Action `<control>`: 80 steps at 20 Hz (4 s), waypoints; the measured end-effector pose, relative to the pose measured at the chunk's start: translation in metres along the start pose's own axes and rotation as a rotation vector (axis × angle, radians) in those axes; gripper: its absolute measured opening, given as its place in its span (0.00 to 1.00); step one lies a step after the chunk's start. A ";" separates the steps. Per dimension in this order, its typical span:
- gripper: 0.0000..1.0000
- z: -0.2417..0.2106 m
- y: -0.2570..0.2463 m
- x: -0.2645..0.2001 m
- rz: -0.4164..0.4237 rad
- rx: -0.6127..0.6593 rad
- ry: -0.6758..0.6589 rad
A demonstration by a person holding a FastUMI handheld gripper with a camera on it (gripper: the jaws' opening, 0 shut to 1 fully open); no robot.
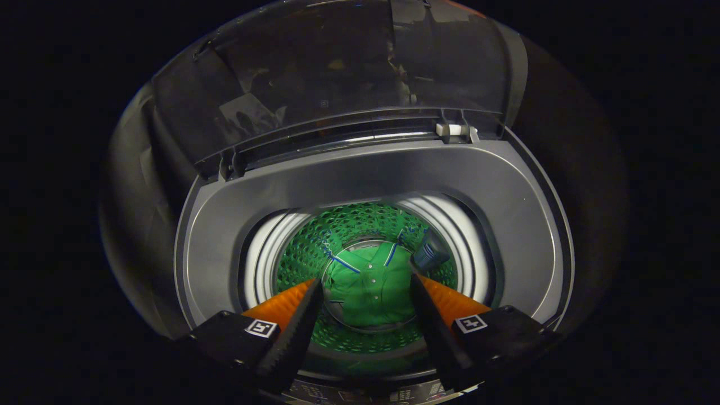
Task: Put the clothes into the washing machine and then close the washing machine lid.
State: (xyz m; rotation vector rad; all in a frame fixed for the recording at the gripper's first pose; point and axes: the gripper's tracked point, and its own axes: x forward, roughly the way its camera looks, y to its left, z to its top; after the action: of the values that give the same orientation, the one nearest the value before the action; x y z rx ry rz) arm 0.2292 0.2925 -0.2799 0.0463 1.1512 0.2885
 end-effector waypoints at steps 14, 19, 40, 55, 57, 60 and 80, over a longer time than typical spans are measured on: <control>0.98 0.234 0.066 -0.245 0.098 -0.181 -0.799; 0.98 0.310 0.046 -0.207 0.098 -0.099 -0.741; 0.99 0.261 0.017 -0.205 0.037 -0.150 -0.851; 0.99 0.138 -0.006 -0.191 0.078 -0.169 -0.720; 0.99 0.132 -0.010 -0.187 0.076 -0.144 -0.711; 0.99 0.132 -0.008 -0.199 0.076 -0.145 -0.719; 0.99 0.137 -0.153 -0.560 0.021 -0.097 -1.056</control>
State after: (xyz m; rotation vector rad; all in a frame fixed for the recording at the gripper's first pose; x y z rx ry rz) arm 0.1742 0.0212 0.2480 0.1089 0.0880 0.2802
